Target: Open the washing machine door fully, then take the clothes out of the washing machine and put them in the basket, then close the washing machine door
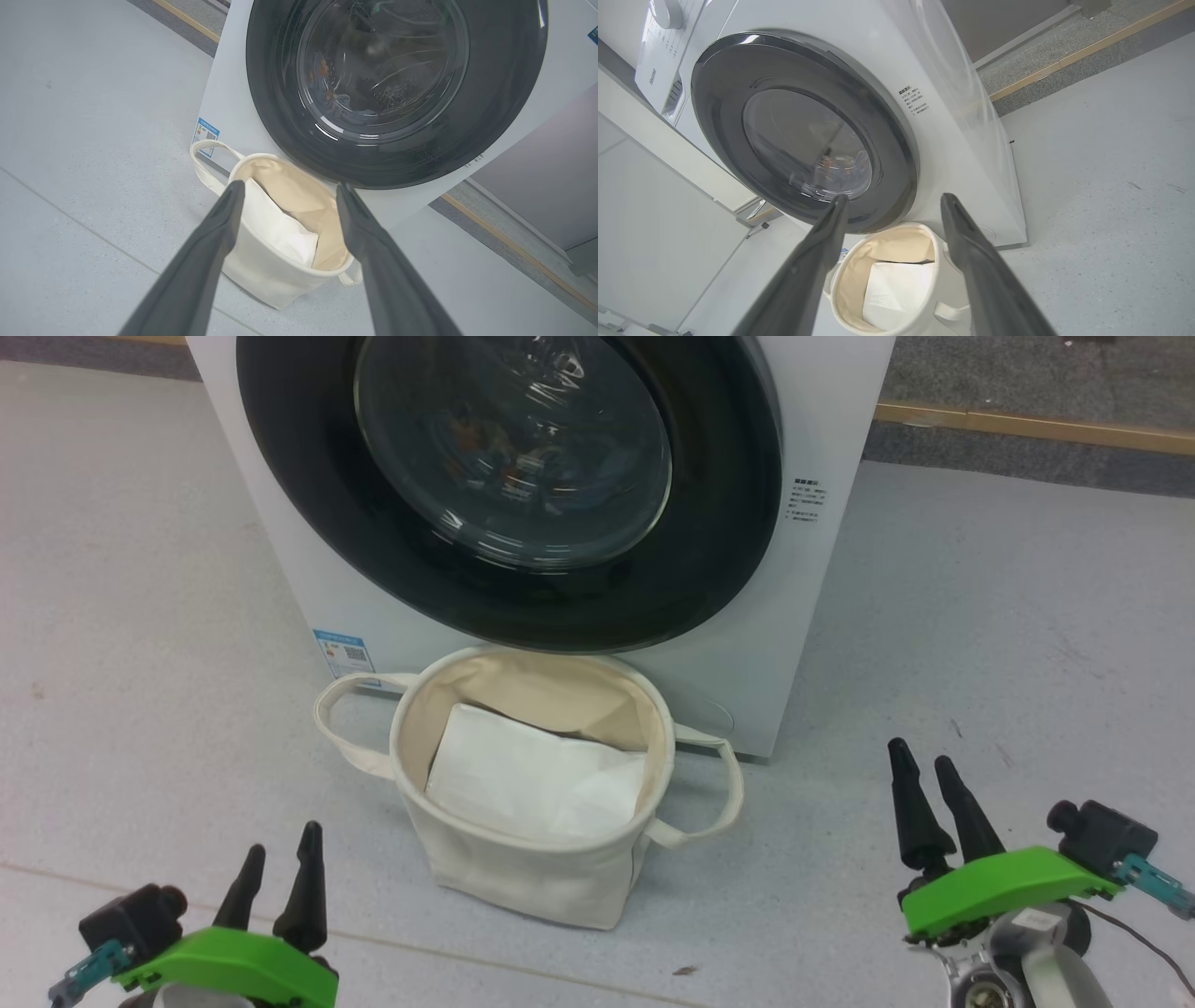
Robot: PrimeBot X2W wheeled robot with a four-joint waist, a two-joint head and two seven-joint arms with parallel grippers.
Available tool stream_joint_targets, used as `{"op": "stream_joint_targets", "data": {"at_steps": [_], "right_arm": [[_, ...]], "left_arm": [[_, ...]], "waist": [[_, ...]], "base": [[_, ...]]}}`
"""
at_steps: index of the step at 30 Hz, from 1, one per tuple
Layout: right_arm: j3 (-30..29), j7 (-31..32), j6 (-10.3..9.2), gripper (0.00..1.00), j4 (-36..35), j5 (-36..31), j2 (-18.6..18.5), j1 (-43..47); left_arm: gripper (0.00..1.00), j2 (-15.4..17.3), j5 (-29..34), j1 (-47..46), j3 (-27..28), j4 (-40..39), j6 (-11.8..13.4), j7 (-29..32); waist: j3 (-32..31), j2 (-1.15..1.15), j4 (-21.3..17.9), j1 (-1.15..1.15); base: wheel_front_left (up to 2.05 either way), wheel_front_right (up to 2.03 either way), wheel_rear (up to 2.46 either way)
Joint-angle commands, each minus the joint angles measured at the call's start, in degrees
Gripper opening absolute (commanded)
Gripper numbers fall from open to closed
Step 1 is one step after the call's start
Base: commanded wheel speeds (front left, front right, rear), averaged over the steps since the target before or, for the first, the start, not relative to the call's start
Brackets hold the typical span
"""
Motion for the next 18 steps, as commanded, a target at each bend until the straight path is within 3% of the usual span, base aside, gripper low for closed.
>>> {"op": "stream_joint_targets", "data": {"at_steps": [1,18], "right_arm": [[1.2,-1.0,0.01,1.0,-2.5,-2.4,-0.4,-3.5],[2.5,-3.7,0.01,1.0,-3.7,-15.2,-0.5,-5.0]], "left_arm": [[1.0,2.0,2.1,-3.5,1.2,-2.3,0.7,-0.9],[1.0,4.6,11.7,-5.2,-1.4,-4.1,2.9,-3.2]], "waist": [[0.0,0.0,0.0,0.0],[-0.3,0.0,0.4,0.0]], "base": [[0.0,0.0,0.0],[0.0,0.0,0.0]]}}
